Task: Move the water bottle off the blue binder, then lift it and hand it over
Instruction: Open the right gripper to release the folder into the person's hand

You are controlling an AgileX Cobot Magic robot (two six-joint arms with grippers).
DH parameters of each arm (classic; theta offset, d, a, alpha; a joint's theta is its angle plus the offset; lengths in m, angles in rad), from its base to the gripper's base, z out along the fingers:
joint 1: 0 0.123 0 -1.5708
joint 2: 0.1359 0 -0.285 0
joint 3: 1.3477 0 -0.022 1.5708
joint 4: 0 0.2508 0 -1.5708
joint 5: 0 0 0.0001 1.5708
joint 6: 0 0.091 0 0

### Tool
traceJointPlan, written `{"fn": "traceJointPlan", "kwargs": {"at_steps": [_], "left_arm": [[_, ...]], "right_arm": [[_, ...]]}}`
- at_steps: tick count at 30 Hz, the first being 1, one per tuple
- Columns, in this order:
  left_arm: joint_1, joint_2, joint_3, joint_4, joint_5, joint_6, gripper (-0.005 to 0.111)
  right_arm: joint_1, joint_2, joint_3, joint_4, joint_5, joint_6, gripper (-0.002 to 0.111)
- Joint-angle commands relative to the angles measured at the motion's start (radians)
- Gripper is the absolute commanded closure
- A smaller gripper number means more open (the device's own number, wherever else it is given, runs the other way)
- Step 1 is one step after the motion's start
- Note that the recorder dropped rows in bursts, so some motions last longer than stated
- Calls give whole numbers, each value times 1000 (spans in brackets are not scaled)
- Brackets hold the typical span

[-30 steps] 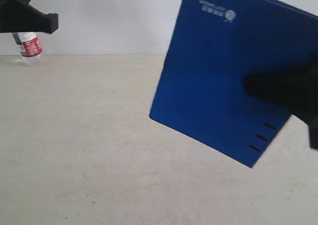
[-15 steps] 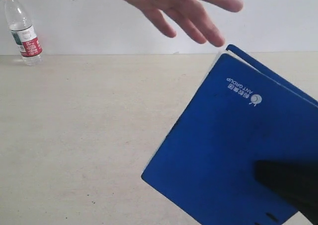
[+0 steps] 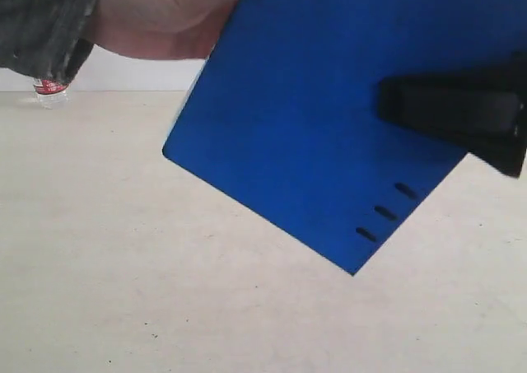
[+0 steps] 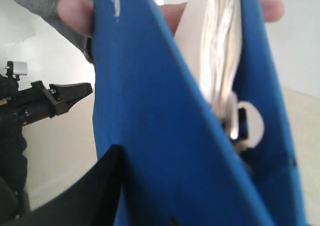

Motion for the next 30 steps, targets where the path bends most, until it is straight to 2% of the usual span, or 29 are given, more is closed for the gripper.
{"fn": "traceJointPlan", "kwargs": {"at_steps": [1, 10, 13, 15, 16, 19, 22, 25, 26, 28, 30], "left_arm": [[-2, -6, 5, -7, -2, 17, 102], [-2, -6, 5, -7, 22, 29, 102], [-2, -6, 5, -7, 17, 47, 102], [-2, -6, 5, -7, 10, 47, 102], [-2, -7, 5, 21, -3, 42, 102], [-2, -11, -2, 213, -14, -39, 102], [-2, -40, -67, 377, -29, -63, 102], [-2, -96, -146, 458, -30, -12, 102], [-2, -123, -172, 474, -23, 20, 102], [-2, -193, -224, 489, 32, 55, 102], [-2, -281, -279, 489, 167, 92, 102]], "right_arm": [[0, 35, -63, 67, 8, -9, 109], [0, 63, -65, 65, -27, -9, 106], [0, 63, -65, 53, -20, -22, 83], [0, 63, -65, 48, -8, -54, 60], [0, 63, -65, 51, -12, -87, 54], [0, 38, -117, 49, -14, -89, 62], [0, -27, -191, 39, -4, -37, 77], [0, -124, -266, -51, -13, 16, 104], [0, -164, -292, -110, -26, 44, 108], [0, -237, -329, -225, -65, 113, 108], [0, -322, -343, -354, -112, 218, 108]]}}
